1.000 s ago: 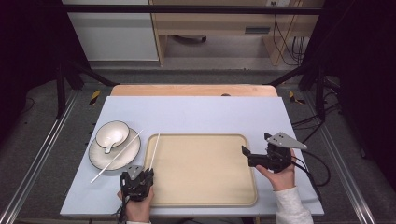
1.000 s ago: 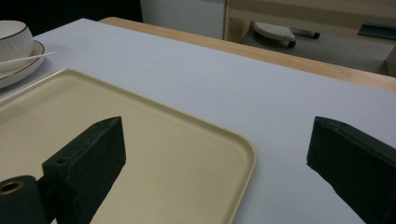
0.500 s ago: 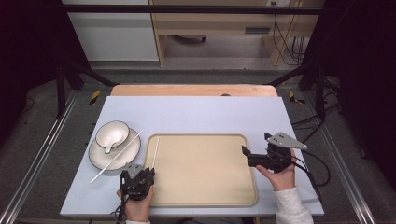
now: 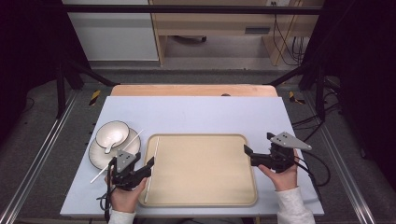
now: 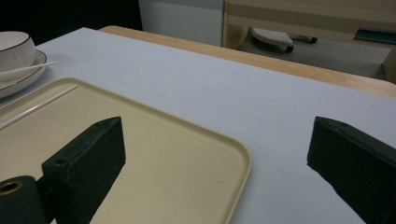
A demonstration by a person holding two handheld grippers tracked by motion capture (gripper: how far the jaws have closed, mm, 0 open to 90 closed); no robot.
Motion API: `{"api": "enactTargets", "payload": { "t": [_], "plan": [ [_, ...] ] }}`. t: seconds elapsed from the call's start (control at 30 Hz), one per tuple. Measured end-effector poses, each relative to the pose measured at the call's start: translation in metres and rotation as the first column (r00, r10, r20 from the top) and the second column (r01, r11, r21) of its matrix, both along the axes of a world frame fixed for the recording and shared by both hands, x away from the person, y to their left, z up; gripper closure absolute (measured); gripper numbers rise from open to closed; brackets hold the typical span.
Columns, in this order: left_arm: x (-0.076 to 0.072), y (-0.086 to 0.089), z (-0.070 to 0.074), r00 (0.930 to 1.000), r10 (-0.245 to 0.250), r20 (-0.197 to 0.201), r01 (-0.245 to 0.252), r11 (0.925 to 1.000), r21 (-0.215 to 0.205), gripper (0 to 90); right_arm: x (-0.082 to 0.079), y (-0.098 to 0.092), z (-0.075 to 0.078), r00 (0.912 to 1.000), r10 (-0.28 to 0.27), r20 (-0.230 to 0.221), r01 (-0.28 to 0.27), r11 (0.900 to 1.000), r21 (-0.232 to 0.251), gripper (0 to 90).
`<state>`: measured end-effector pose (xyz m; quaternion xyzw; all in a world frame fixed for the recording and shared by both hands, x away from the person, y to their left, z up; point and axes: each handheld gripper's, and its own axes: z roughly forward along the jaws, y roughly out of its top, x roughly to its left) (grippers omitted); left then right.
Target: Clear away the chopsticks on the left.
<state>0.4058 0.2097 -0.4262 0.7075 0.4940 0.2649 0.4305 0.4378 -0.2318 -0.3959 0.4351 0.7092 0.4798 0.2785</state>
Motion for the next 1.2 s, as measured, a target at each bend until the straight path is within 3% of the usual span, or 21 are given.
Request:
{"api": "enactTargets", "payload": {
  "t": [0.27, 0.33, 0.5, 0.53, 0.9, 1.2],
  "plan": [
    [0.003, 0.022, 0.009, 0.9982, -0.052, -0.03, 0.053, 0.9983, 0.024, 32.6, -0.001, -0.002, 0.001, 1.0, 0.001, 0.006, -0.001, 1.0, 0.002, 4.7],
    [0.002, 0.033, 0.007, 0.9978, -0.06, -0.027, 0.061, 0.9972, 0.043, 30.6, -0.001, -0.002, 0.001, 1.0, 0.002, 0.004, -0.002, 1.0, 0.002, 4.7],
    [0.001, 0.048, 0.001, 0.9961, -0.074, -0.047, 0.076, 0.9963, 0.041, 28.3, -0.001, -0.001, 0.001, 1.0, -0.001, 0.003, 0.001, 1.0, 0.002, 4.7],
    [0.001, 0.053, -0.001, 0.9964, -0.071, -0.045, 0.074, 0.9947, 0.072, 27.8, -0.001, -0.001, 0.001, 1.0, 0.0, 0.002, 0.0, 1.0, 0.0, 4.6],
    [0.001, 0.079, -0.011, 0.9971, -0.015, -0.075, 0.022, 0.995, 0.098, 26.1, 0.0, 0.0, -0.001, 1.0, -0.002, -0.003, 0.002, 1.0, -0.009, 4.7],
    [0.009, 0.096, -0.017, 0.9947, 0.026, -0.099, -0.012, 0.9903, 0.139, 29.7, 0.002, 0.001, -0.003, 0.9999, 0.003, -0.011, -0.003, 1.0, -0.017, 4.7]
  ]
}}
